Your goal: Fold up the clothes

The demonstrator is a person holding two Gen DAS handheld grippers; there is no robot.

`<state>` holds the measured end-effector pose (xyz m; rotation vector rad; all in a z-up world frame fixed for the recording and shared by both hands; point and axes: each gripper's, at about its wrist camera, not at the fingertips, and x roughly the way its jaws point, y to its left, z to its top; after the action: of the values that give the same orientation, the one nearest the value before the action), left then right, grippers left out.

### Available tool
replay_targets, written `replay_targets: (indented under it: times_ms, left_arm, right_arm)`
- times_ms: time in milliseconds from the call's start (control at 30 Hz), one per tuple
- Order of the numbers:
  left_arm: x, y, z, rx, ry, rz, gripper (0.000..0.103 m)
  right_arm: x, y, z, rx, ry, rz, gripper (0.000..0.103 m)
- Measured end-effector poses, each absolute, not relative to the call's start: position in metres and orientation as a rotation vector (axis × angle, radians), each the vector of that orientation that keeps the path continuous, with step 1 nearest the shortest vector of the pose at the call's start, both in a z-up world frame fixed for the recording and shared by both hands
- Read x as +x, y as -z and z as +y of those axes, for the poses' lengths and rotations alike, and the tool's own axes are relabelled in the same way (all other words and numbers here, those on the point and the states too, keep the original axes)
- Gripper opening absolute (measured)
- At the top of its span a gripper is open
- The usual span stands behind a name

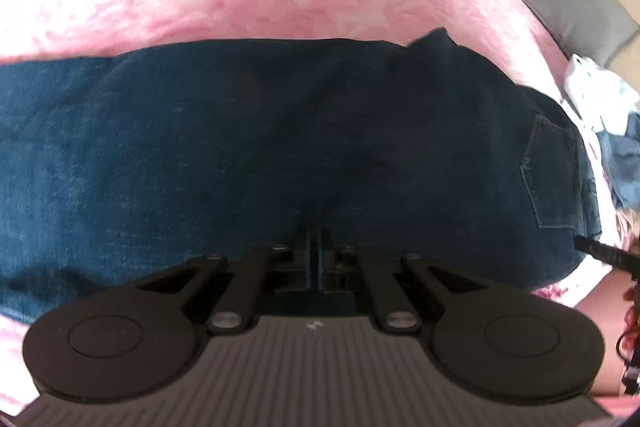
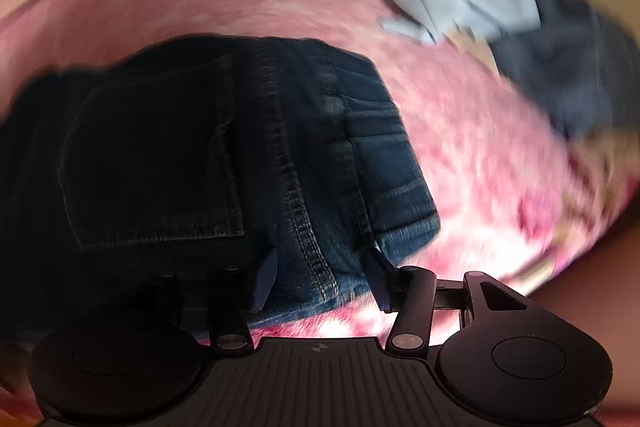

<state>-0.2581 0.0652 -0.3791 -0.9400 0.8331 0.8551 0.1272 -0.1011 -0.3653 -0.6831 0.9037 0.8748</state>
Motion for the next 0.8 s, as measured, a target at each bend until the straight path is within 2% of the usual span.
replay_targets:
  times_ms: [167,367,533,633,800]
  left_arm:
    - [-0.28,0.357,0.062,-0.888,-0.892,0.799,0.003]
    - [-0.341,0.377,0.068,-0.971,-1.033,0.821,0.001]
    - [-0.399,0.358,0.078,-0.959,-1.138,0.717,0.002]
    - [-0.426,0.364,0.096,-0.975,-1.165,0.697,0.002]
    - [-0.481,0.38,0.112,-0.883,-1.258,0.785,0.003]
  right_arm:
    - [0.117,0.33,-0.1,-0.618,-0.886,0.883,0.05]
    - [0.096,0.366,-0.085,-0.681,-0.899,1.025,0.05]
    - [0.077,0.343,-0.081,-0.638,-0.853,0.985,0.05]
    - [0.05,0.338,-0.071,-0.646,-0.862,0.968,0.05]
    - [0.016,0.349,-0.046,-0.62,-0.81,1.051,0.05]
